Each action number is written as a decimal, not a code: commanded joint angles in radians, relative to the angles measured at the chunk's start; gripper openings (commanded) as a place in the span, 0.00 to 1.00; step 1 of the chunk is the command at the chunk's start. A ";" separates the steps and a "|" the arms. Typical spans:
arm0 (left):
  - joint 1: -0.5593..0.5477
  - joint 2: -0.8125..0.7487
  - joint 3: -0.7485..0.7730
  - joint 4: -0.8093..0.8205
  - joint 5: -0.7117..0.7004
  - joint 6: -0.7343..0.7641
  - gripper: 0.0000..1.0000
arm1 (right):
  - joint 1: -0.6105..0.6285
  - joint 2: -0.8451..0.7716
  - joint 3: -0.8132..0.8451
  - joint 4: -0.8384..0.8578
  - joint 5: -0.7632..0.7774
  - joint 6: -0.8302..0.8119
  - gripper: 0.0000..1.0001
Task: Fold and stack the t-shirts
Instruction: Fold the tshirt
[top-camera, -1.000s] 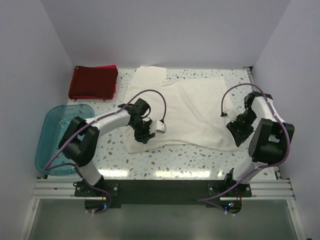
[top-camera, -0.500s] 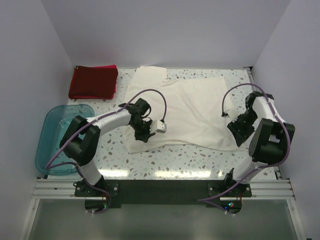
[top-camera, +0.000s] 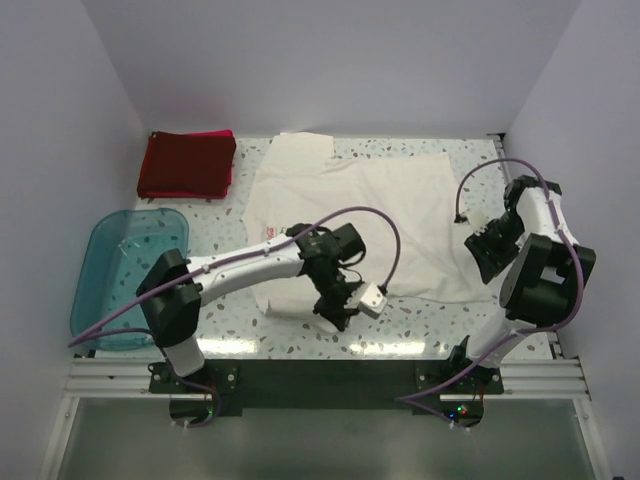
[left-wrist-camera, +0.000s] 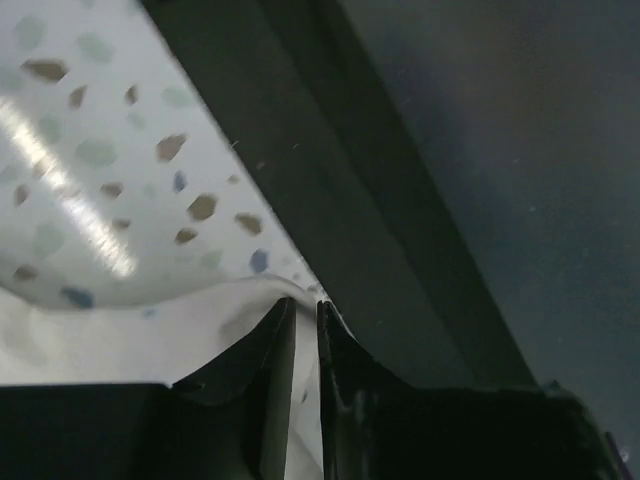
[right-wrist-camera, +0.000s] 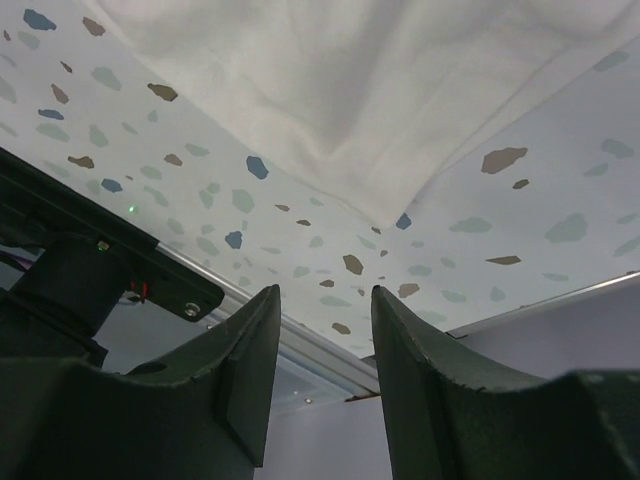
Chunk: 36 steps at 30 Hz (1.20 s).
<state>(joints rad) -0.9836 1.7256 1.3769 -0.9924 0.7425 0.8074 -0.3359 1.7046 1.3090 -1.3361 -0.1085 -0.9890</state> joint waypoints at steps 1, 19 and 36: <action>-0.104 0.035 0.039 -0.075 0.138 -0.004 0.24 | -0.026 0.006 0.047 -0.055 -0.017 -0.054 0.45; 0.514 -0.090 -0.225 0.242 -0.225 -0.306 0.39 | 0.018 0.010 -0.074 0.041 -0.123 -0.002 0.33; 0.804 0.376 0.040 0.334 -0.526 -0.341 0.36 | 0.095 0.233 -0.056 0.351 -0.005 0.191 0.28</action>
<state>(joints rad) -0.2413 1.9747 1.3540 -0.7258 0.3656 0.4465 -0.2481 1.8980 1.1980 -1.0893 -0.1295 -0.8497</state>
